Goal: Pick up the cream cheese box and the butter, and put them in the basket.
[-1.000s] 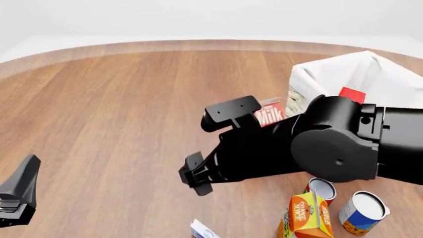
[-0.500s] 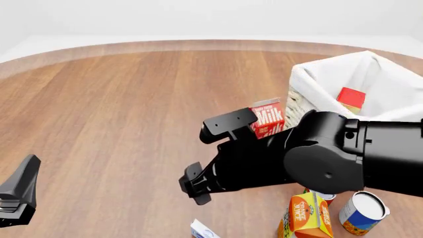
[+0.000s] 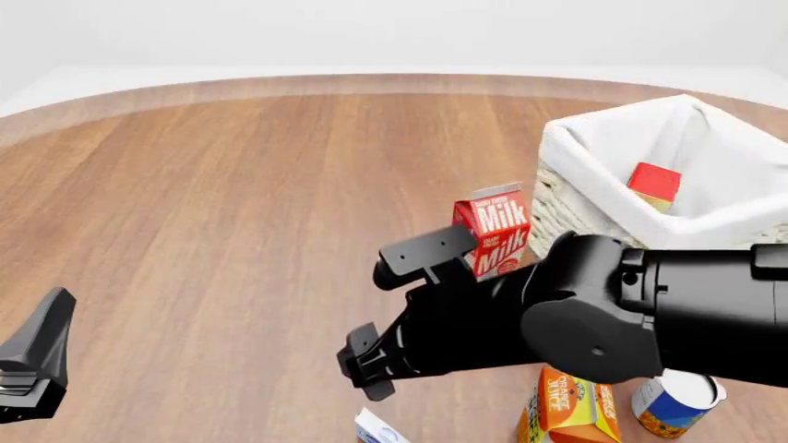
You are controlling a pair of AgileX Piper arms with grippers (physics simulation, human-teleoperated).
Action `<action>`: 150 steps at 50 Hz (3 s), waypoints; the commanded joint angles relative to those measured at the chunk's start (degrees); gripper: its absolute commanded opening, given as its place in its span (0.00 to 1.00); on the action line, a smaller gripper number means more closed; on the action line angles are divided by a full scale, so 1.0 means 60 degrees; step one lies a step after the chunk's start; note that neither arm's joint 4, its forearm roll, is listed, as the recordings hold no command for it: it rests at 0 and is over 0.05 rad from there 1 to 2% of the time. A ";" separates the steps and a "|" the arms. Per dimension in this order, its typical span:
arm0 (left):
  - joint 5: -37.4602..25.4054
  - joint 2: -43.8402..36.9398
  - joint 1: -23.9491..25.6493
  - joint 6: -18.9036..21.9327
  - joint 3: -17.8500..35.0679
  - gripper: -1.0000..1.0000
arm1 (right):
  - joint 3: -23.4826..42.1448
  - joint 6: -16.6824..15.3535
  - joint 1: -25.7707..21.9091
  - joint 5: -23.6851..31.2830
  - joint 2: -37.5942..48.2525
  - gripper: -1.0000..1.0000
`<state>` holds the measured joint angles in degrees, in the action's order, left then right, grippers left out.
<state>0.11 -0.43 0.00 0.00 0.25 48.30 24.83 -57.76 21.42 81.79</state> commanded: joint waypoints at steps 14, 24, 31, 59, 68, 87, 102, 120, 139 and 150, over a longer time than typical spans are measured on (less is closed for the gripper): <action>0.0000 0.0000 0.0000 0.0000 0.0000 1.00 | -0.0517 0.0241 -0.0132 -0.0457 0.0310 1.00; 0.0000 0.0000 0.0000 0.0000 0.0000 1.00 | -0.0453 -0.0014 0.0131 -0.0290 0.0273 1.00; 0.0000 0.0000 0.0000 0.0000 0.0000 1.00 | -0.0578 0.0038 0.0119 -0.0480 0.0419 1.00; 0.0000 0.0000 0.0000 0.0000 0.0000 1.00 | -0.1067 0.0470 -0.0184 -0.1258 0.0909 1.00; 0.0000 0.0000 0.0000 0.0000 0.0000 1.00 | -0.1203 0.0681 -0.0388 -0.1574 0.1164 1.00; 0.0000 0.0000 0.0000 0.0000 0.0000 1.00 | -0.1296 0.0794 -0.0490 -0.1785 0.1308 1.00; 0.0000 0.0000 0.0000 0.0000 0.0000 1.00 | -0.1418 0.0870 -0.0546 -0.2089 0.1514 1.00; 0.0000 0.0000 0.0000 0.0000 0.0000 1.00 | -0.1512 0.1002 -0.0673 -0.2365 0.1757 1.00; 0.0000 0.0000 0.0000 0.0000 0.0000 1.00 | -0.1652 0.1107 -0.0744 -0.2681 0.1978 1.00; 0.0000 0.0000 0.0000 0.0000 0.0000 1.00 | -0.1757 0.1178 -0.0808 -0.2909 0.2114 1.00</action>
<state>0.11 -0.43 0.00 0.00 0.25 38.21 31.60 -62.38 5.01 93.80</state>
